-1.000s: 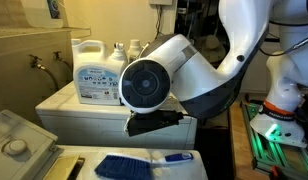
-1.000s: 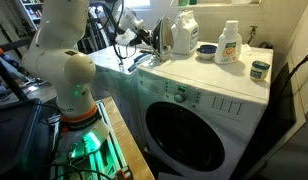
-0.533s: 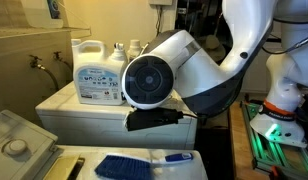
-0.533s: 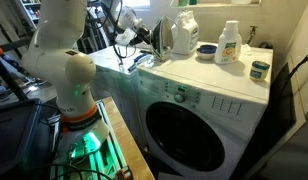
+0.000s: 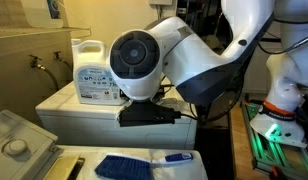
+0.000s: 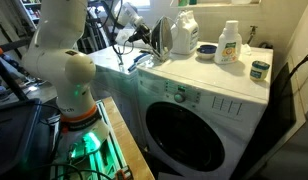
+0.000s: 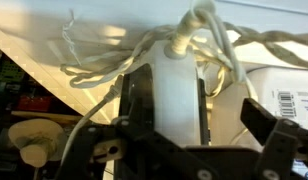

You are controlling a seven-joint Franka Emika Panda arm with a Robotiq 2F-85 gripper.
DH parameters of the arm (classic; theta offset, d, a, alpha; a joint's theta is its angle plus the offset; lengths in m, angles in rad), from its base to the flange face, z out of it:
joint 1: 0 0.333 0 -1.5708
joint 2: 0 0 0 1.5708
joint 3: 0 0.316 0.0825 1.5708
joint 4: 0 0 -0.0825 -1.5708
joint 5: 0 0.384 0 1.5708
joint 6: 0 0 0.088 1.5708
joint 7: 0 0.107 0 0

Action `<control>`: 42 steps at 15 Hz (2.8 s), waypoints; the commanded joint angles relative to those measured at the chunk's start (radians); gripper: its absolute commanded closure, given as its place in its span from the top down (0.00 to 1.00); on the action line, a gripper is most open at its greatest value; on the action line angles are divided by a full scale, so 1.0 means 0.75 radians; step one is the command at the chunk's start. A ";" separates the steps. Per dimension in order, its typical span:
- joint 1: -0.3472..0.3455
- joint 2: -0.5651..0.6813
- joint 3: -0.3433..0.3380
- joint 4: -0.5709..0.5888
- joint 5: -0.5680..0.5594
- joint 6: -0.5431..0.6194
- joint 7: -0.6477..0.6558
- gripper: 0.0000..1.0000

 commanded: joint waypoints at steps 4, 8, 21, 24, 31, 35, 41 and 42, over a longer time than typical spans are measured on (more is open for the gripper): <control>0.018 0.003 -0.042 0.046 0.215 -0.031 0.069 1.00; 0.017 -0.001 -0.050 0.054 0.267 0.045 0.082 1.00; 0.028 -0.044 -0.070 0.024 0.291 0.257 0.075 1.00; 0.033 -0.044 -0.077 0.024 0.280 0.294 0.059 1.00; 0.049 -0.070 -0.074 0.052 0.297 0.285 -0.050 1.00; 0.045 -0.075 -0.076 0.056 0.326 0.250 -0.096 1.00; 0.040 -0.078 -0.099 0.028 0.372 0.251 -0.099 1.00; 0.041 -0.080 -0.104 0.024 0.374 0.246 -0.096 1.00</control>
